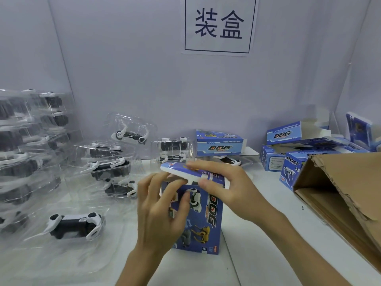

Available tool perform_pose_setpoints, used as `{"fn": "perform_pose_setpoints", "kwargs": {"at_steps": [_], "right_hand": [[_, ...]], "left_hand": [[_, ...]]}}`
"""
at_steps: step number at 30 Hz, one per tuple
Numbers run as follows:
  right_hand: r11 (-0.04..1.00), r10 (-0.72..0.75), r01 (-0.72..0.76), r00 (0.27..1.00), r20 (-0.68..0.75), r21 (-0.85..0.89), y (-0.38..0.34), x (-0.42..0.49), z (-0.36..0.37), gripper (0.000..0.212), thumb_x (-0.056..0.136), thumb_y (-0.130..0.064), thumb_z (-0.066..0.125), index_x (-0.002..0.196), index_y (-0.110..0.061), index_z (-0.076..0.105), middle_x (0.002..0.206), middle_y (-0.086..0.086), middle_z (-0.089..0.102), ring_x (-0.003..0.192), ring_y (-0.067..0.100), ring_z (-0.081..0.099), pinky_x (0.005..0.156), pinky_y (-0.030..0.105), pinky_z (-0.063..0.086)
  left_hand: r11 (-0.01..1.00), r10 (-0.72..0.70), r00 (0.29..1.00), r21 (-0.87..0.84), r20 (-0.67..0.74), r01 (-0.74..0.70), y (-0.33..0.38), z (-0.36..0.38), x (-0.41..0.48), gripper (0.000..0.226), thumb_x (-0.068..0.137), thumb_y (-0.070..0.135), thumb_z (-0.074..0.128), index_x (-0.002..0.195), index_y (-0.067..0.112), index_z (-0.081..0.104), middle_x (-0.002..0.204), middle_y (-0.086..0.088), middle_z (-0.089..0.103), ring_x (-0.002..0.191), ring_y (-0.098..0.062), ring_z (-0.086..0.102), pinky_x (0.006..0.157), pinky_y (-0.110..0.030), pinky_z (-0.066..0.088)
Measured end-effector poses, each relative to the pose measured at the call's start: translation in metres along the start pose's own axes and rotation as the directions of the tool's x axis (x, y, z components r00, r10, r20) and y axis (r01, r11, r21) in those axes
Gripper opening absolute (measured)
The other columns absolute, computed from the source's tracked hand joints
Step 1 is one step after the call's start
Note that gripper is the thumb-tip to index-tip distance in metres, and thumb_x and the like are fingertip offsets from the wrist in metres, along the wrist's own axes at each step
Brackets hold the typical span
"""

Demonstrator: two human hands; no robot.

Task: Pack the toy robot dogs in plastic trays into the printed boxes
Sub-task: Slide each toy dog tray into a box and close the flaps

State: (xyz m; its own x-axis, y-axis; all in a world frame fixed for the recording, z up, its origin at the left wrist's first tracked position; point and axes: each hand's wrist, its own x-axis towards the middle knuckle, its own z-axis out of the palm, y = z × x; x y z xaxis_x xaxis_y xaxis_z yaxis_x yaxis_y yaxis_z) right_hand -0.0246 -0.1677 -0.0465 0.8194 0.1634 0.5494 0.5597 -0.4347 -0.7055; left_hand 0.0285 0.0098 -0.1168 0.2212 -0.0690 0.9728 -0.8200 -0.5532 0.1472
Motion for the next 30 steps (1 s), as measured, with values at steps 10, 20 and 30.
{"fn": "perform_pose_setpoints", "kwargs": {"at_steps": [10, 20, 30], "right_hand": [[0.995, 0.052, -0.055, 0.998, 0.034, 0.088, 0.002, 0.005, -0.001, 0.035, 0.095, -0.013, 0.057, 0.114, -0.038, 0.073, 0.126, -0.018, 0.067, 0.129, 0.002, 0.052, 0.079, 0.022, 0.058], [1.0, 0.021, -0.021, 0.999, 0.04, -0.001, -0.002, 0.006, 0.001, 0.042, 0.089, -0.019, 0.053, 0.103, -0.053, 0.073, 0.122, -0.026, 0.067, 0.126, -0.002, 0.053, 0.077, 0.017, 0.055], [0.876, -0.064, 0.143, 0.981, 0.183, -0.461, -0.01, -0.002, -0.005, 0.055, 0.086, -0.02, 0.051, 0.135, -0.043, 0.059, 0.143, -0.029, 0.05, 0.136, -0.012, 0.036, 0.114, 0.018, 0.028]], "left_hand": [[0.998, 0.004, 0.999, -0.061, -0.049, -0.007, -0.004, -0.01, 0.0, 0.022, 0.091, 0.021, 0.061, 0.113, 0.02, 0.061, 0.116, 0.001, 0.051, 0.108, -0.013, 0.046, 0.099, -0.021, 0.033], [0.993, -0.003, 1.0, -0.116, -0.015, 0.001, -0.005, -0.011, -0.002, 0.02, 0.096, 0.029, 0.057, 0.113, 0.021, 0.061, 0.123, -0.001, 0.053, 0.113, -0.021, 0.054, 0.092, -0.042, 0.046], [0.985, 0.032, 0.999, -0.167, -0.005, -0.032, 0.005, -0.004, -0.004, 0.028, 0.09, 0.011, 0.064, 0.117, 0.019, 0.064, 0.128, 0.001, 0.063, 0.126, -0.021, 0.057, 0.102, -0.047, 0.044]]}}
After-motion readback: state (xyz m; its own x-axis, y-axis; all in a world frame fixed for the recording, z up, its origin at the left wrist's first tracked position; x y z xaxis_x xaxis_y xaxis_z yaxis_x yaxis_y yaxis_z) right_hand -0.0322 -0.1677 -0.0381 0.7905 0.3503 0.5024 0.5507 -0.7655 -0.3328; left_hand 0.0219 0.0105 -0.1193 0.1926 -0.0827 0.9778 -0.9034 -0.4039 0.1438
